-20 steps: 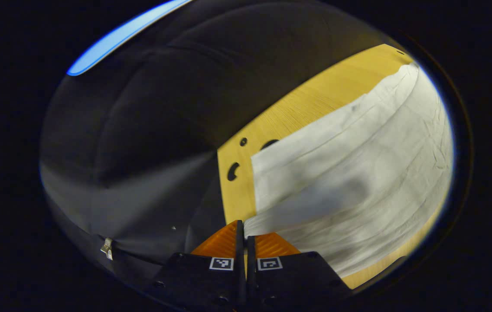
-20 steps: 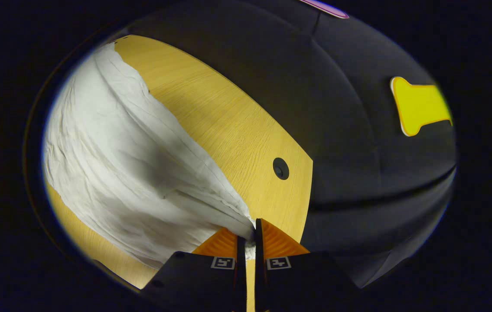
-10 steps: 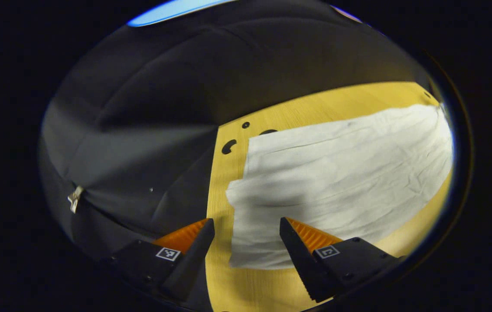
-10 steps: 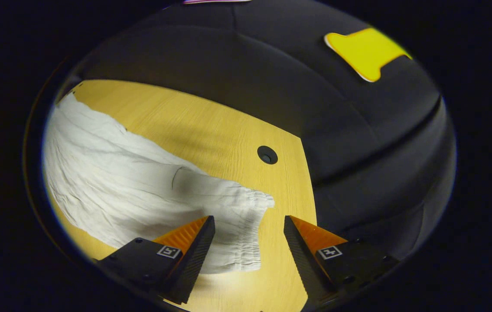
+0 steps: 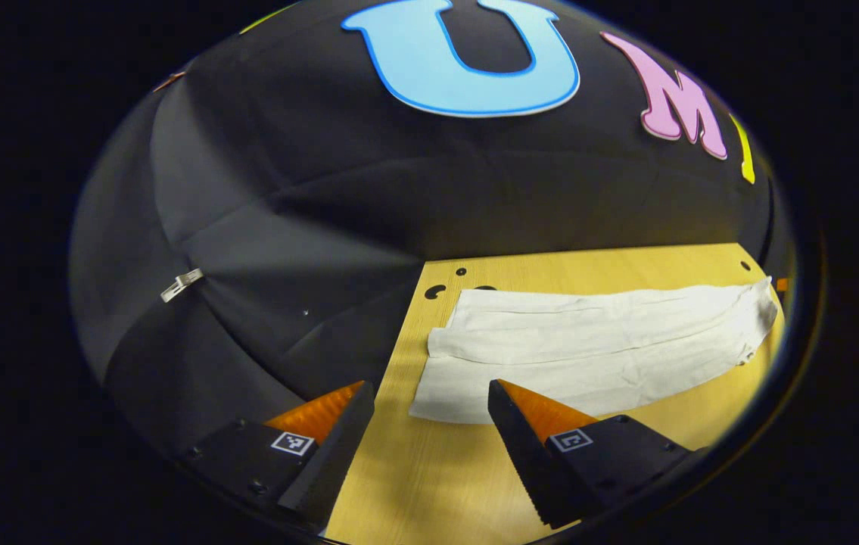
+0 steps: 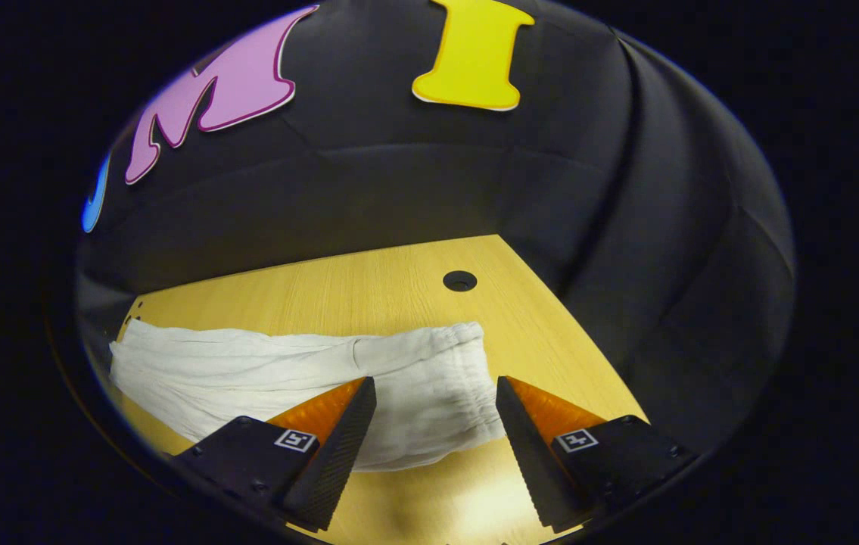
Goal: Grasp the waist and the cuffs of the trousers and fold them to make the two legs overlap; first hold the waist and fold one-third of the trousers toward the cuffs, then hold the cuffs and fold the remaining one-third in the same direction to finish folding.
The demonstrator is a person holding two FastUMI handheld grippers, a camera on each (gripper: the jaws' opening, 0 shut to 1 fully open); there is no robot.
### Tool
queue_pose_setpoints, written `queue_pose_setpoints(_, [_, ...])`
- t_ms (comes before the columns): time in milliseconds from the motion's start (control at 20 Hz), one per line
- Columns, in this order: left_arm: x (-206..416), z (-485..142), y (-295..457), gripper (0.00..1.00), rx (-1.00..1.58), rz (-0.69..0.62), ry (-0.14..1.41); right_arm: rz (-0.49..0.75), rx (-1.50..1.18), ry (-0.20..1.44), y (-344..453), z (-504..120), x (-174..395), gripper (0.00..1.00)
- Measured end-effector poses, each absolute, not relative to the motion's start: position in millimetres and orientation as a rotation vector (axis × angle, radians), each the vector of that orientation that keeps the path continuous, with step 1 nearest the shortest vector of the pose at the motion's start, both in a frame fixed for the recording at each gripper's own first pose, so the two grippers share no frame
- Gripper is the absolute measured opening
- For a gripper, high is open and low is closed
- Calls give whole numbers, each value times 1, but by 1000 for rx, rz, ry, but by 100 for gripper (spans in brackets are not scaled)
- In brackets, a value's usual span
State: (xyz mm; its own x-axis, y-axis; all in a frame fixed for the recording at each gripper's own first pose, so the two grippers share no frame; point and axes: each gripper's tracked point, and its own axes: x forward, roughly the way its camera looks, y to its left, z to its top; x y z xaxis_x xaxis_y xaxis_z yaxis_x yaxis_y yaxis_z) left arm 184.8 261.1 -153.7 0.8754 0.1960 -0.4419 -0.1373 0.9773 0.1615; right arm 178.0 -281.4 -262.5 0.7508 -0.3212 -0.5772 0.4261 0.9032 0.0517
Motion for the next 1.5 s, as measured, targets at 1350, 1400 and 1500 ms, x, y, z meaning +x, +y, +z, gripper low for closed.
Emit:
queue_pose_setpoints(1350, [40,-191,178,98,-49,189,558,-679,570,620,-303,-317,164,74])
queue_pose_setpoints(1400, [39,-195,172,98,-45,175,565,-676,580,613,-302,-314,165,60])
queue_pose_setpoints(1500, [37,-201,161,98,-31,157,575,-659,590,617,-303,-318,166,35])
